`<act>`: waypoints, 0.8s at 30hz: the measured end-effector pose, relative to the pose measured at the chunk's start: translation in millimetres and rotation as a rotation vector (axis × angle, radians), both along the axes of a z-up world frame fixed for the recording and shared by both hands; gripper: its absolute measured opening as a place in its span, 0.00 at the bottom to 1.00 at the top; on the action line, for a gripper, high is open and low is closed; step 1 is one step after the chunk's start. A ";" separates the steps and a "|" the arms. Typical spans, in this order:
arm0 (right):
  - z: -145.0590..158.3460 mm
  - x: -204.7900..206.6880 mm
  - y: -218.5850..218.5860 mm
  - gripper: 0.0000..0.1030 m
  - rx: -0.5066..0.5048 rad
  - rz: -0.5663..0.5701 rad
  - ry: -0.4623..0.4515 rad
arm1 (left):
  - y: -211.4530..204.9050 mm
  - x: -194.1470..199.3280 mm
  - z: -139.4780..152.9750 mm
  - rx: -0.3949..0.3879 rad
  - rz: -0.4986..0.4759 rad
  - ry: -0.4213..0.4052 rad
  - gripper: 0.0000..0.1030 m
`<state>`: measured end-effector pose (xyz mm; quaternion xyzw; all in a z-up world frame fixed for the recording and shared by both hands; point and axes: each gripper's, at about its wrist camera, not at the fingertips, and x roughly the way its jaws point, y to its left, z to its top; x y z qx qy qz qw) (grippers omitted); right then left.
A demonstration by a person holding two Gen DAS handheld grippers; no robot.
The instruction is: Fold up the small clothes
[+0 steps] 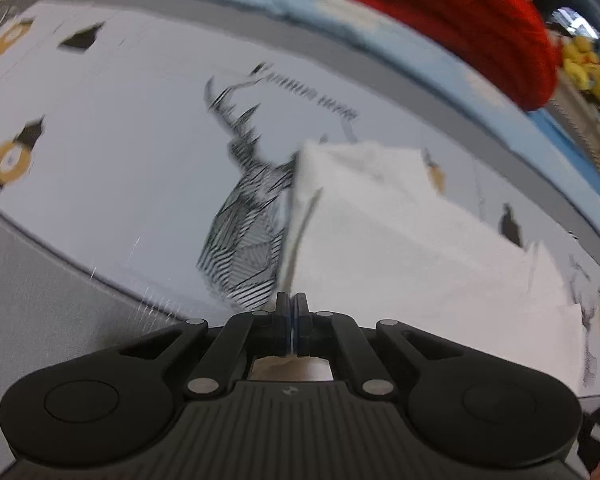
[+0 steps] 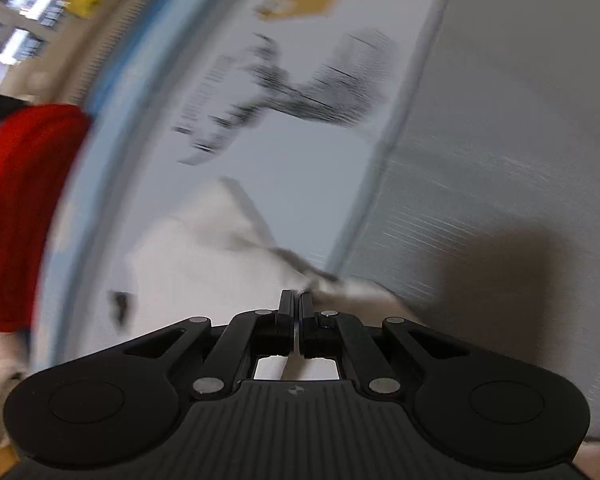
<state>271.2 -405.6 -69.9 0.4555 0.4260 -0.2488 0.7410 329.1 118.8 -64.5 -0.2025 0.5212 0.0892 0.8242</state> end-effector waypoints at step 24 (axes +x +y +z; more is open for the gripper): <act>17.9 15.0 5.3 0.19 -0.169 0.107 -0.012 | 14.0 8.1 -4.3 -0.154 0.058 -0.059 0.11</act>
